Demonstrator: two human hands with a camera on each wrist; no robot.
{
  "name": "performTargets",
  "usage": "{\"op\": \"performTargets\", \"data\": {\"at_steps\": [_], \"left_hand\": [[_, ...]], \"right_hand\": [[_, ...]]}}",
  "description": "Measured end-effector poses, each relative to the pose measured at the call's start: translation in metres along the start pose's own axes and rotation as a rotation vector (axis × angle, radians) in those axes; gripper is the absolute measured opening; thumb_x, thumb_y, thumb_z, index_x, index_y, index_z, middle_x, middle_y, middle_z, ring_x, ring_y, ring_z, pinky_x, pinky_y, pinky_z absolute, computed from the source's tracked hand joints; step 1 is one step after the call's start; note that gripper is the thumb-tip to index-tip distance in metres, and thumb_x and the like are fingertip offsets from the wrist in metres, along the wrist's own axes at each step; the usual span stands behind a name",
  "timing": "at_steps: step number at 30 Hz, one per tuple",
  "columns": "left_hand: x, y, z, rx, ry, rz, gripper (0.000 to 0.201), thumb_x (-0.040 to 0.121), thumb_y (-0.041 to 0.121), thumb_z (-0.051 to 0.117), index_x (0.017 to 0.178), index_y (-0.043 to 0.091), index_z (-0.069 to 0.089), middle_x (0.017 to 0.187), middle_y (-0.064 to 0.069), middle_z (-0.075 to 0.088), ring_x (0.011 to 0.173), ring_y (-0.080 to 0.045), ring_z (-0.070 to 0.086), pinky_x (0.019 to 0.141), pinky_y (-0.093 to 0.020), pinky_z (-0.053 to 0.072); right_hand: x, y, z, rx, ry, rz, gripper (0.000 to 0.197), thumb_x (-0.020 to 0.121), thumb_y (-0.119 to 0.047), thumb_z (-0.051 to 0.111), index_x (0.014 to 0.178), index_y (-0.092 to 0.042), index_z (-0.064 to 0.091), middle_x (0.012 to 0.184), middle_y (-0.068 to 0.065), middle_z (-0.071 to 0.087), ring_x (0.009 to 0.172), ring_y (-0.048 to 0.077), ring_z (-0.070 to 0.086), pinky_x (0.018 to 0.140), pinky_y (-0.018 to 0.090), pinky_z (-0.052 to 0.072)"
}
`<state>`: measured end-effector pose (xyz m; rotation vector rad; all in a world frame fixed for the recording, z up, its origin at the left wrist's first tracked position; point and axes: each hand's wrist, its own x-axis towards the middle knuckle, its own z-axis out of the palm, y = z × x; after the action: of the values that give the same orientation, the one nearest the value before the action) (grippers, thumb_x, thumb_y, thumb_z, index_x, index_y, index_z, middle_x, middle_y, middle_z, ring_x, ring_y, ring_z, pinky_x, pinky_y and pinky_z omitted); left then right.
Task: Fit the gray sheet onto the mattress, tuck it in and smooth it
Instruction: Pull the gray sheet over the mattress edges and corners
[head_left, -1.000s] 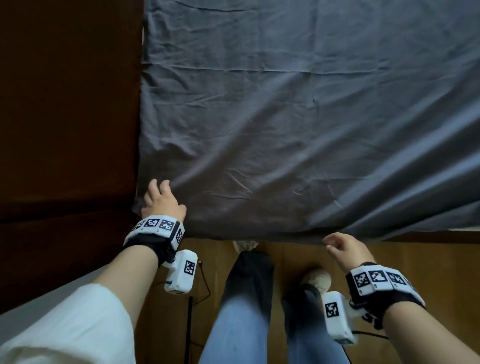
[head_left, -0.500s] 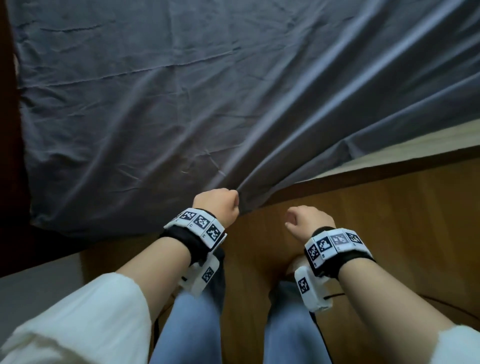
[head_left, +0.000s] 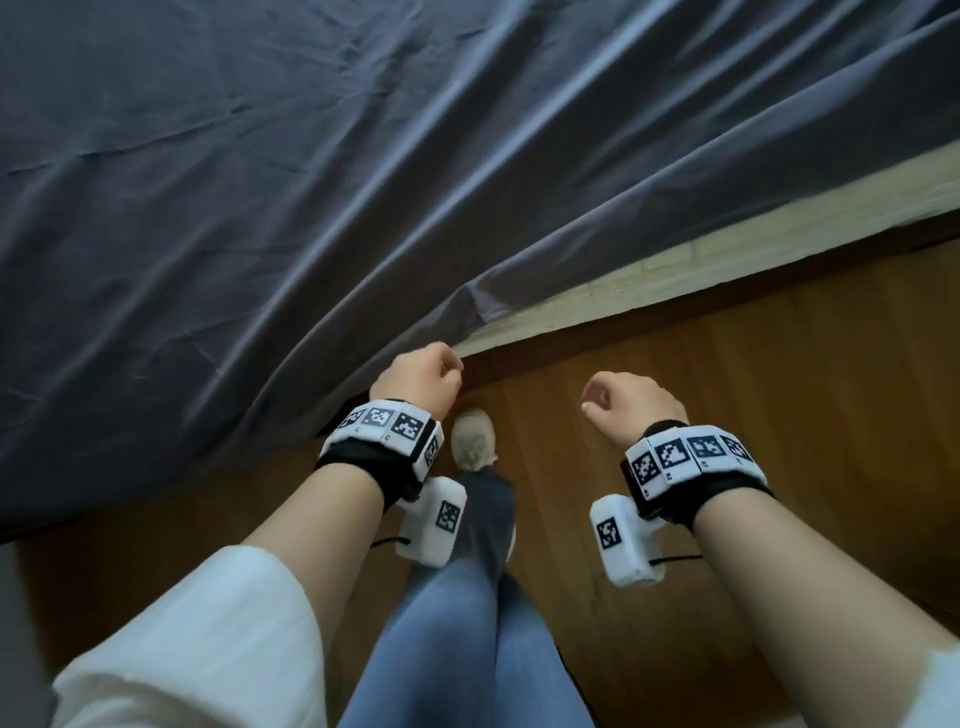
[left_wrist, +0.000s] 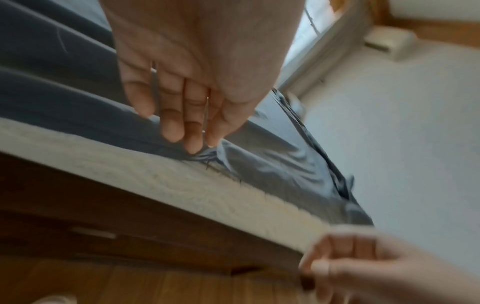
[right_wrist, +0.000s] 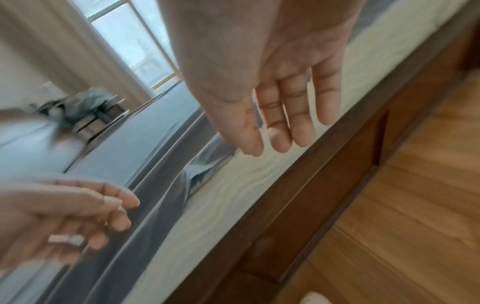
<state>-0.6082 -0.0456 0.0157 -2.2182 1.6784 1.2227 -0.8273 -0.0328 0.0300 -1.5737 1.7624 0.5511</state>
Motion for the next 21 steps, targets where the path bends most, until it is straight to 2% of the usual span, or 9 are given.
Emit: {"op": "performTargets", "data": {"at_steps": [3, 6, 8, 11, 14, 15, 18, 19, 21], "left_hand": [[0.037, 0.02, 0.0, -0.134, 0.095, -0.073, 0.025, 0.089, 0.024, 0.052, 0.113, 0.029, 0.056, 0.112, 0.003, 0.062, 0.107, -0.02, 0.059, 0.091, -0.037, 0.048], [0.076, 0.044, 0.001, -0.085, 0.162, -0.023, 0.043, 0.086, 0.025, 0.06, 0.127, 0.025, 0.047, 0.125, 0.002, 0.054, 0.119, -0.019, 0.051, 0.098, -0.039, 0.044], [0.098, 0.058, 0.005, -0.027, 0.111, -0.004, 0.051, 0.084, 0.03, 0.064, 0.131, 0.025, 0.044, 0.13, 0.0, 0.051, 0.123, -0.02, 0.048, 0.103, -0.04, 0.04], [0.118, 0.078, 0.01, 0.071, 0.007, 0.001, 0.055, 0.082, 0.035, 0.066, 0.132, 0.024, 0.043, 0.13, -0.002, 0.047, 0.124, -0.022, 0.045, 0.103, -0.039, 0.038], [0.128, 0.096, 0.016, 0.11, 0.012, -0.03, 0.061, 0.079, 0.034, 0.07, 0.132, 0.025, 0.042, 0.131, -0.003, 0.043, 0.124, -0.024, 0.043, 0.102, -0.04, 0.04], [0.131, 0.102, 0.018, 0.113, 0.013, -0.04, 0.065, 0.077, 0.032, 0.072, 0.133, 0.025, 0.041, 0.131, -0.003, 0.041, 0.125, -0.024, 0.041, 0.101, -0.04, 0.04], [0.136, 0.114, 0.029, 0.139, 0.001, -0.087, 0.076, 0.071, 0.027, 0.078, 0.135, 0.026, 0.038, 0.134, -0.003, 0.036, 0.127, -0.024, 0.036, 0.102, -0.04, 0.038], [0.137, 0.118, 0.036, 0.124, 0.025, -0.112, 0.078, 0.07, 0.024, 0.079, 0.135, 0.025, 0.037, 0.135, -0.004, 0.035, 0.127, -0.025, 0.035, 0.103, -0.04, 0.038], [0.134, 0.124, 0.053, 0.004, 0.153, -0.184, 0.077, 0.068, 0.014, 0.079, 0.133, 0.023, 0.039, 0.134, -0.005, 0.036, 0.125, -0.026, 0.035, 0.105, -0.038, 0.036]], "right_hand": [[0.038, 0.009, -0.018, 0.084, 0.011, 0.035, 0.016, 0.092, -0.029, 0.049, 0.104, -0.027, 0.06, 0.107, -0.003, 0.062, 0.097, 0.019, 0.059, 0.076, 0.032, 0.049], [0.082, 0.021, -0.043, 0.079, 0.048, 0.014, 0.021, 0.093, -0.028, 0.05, 0.113, -0.025, 0.056, 0.114, -0.002, 0.058, 0.1, 0.019, 0.057, 0.081, 0.034, 0.05], [0.106, 0.033, -0.059, 0.069, 0.079, 0.011, 0.026, 0.092, -0.027, 0.052, 0.118, -0.024, 0.052, 0.119, -0.001, 0.056, 0.103, 0.02, 0.057, 0.083, 0.037, 0.051], [0.132, 0.056, -0.079, 0.056, 0.097, 0.031, 0.031, 0.091, -0.023, 0.053, 0.121, -0.025, 0.05, 0.125, -0.001, 0.051, 0.109, 0.021, 0.055, 0.082, 0.036, 0.049], [0.151, 0.085, -0.095, 0.03, 0.114, 0.054, 0.037, 0.089, -0.018, 0.055, 0.126, -0.023, 0.048, 0.131, 0.002, 0.044, 0.116, 0.024, 0.05, 0.079, 0.033, 0.043], [0.159, 0.096, -0.1, 0.017, 0.138, 0.059, 0.041, 0.089, -0.018, 0.056, 0.128, -0.023, 0.046, 0.133, 0.004, 0.041, 0.118, 0.025, 0.047, 0.081, 0.035, 0.043], [0.185, 0.126, -0.114, -0.028, 0.223, 0.012, 0.049, 0.086, -0.016, 0.061, 0.131, -0.025, 0.045, 0.136, 0.007, 0.035, 0.123, 0.027, 0.038, 0.098, 0.04, 0.038], [0.194, 0.135, -0.118, -0.054, 0.238, -0.028, 0.05, 0.084, -0.017, 0.063, 0.13, -0.027, 0.046, 0.135, 0.007, 0.034, 0.123, 0.028, 0.036, 0.101, 0.04, 0.035], [0.209, 0.151, -0.125, -0.137, 0.226, -0.133, 0.049, 0.083, -0.019, 0.064, 0.127, -0.031, 0.047, 0.132, 0.006, 0.035, 0.121, 0.028, 0.034, 0.101, 0.039, 0.029]]}}
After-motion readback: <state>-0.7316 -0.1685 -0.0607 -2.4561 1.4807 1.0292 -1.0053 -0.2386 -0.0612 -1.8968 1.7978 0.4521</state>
